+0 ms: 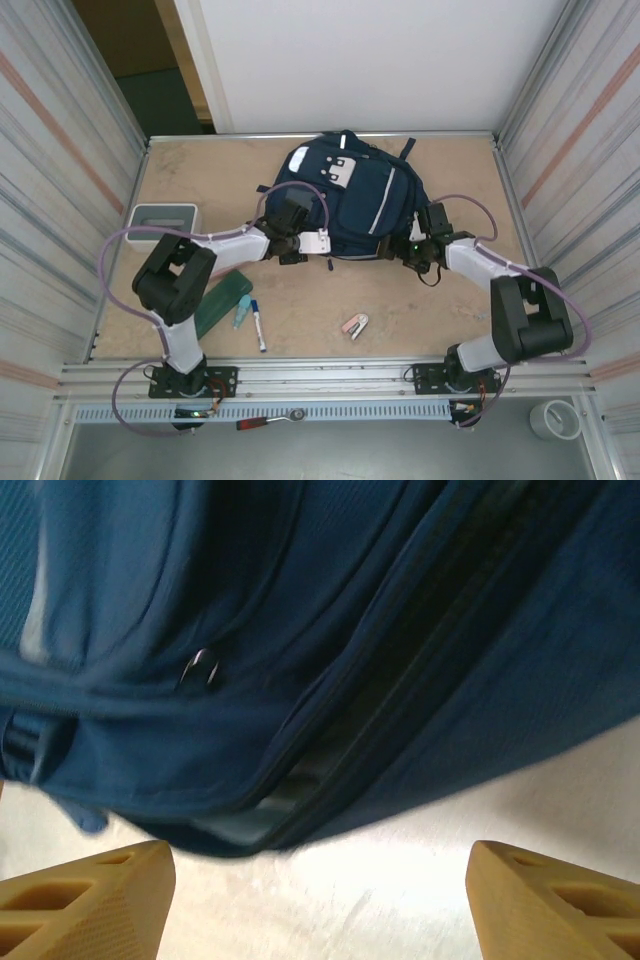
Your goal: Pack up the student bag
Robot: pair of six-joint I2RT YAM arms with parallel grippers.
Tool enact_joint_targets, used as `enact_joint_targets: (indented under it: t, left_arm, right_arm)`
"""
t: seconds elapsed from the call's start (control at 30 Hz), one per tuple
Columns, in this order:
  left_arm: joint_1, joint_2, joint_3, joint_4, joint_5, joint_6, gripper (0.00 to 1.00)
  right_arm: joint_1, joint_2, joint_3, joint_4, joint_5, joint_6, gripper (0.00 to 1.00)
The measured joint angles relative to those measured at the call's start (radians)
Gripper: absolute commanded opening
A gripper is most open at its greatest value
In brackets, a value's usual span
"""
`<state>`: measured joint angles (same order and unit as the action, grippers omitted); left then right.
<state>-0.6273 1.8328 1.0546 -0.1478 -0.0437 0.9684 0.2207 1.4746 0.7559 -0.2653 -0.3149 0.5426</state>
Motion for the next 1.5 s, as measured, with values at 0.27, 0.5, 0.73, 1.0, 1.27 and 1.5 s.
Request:
enact_joint_targets:
  t: [0.27,0.5,0.73,1.0,1.27,1.5]
  left_arm:
    - [0.000,-0.013,0.000,0.026,0.056,-0.067,0.01]
    - [0.023,-0.045,0.090,-0.161,0.195,-0.161,0.00]
    - [0.052,-0.045,0.181,-0.277,0.272,-0.192,0.00]
    - [0.053,-0.045,0.221,-0.339,0.311,-0.200,0.00]
    - [0.056,-0.045,0.223,-0.352,0.333,-0.207,0.00]
    - [0.057,-0.045,0.223,-0.352,0.336,-0.206,0.00]
  right_arm:
    - [-0.059,0.105,0.213,-0.022,0.080,-0.082,0.74]
    - [0.117,-0.115,0.030,0.106,0.215,-0.211,0.81]
    - [0.421,-0.188,-0.189,0.323,0.402,-0.279,0.78]
    - [0.658,-0.040,-0.251,0.625,0.681,-0.366,0.77]
    - [0.719,0.147,-0.234,0.829,0.905,-0.411,0.68]
    - [0.729,0.226,-0.167,0.923,1.025,-0.457,0.54]
